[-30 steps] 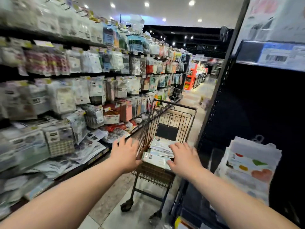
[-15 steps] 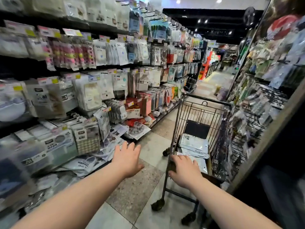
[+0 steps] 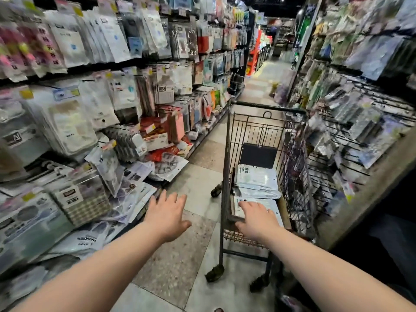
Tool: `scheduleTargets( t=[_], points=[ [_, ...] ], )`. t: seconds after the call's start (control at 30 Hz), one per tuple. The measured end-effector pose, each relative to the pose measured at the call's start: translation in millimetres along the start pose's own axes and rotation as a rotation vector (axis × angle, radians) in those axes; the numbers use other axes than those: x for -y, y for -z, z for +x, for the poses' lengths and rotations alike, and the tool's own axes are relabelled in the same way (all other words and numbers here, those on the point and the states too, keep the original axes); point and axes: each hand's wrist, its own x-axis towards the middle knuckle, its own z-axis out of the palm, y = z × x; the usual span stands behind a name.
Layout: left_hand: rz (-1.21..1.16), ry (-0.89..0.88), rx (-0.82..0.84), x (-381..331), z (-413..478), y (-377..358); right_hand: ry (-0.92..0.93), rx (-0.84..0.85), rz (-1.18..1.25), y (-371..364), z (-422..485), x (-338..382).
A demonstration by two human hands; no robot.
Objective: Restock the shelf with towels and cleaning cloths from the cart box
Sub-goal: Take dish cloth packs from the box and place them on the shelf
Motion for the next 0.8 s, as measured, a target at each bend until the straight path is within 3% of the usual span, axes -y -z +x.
scheduleTargets(
  t=[0.37,0.8],
  points=[
    [0.051,-0.170,0.063,-53,230,25,-0.086,0.056,0.056,37,182,-71],
    [0.144,-0.495,0.234,-156,369,3,-0.414,0.173,0.241,16,221,-193]
  ],
)
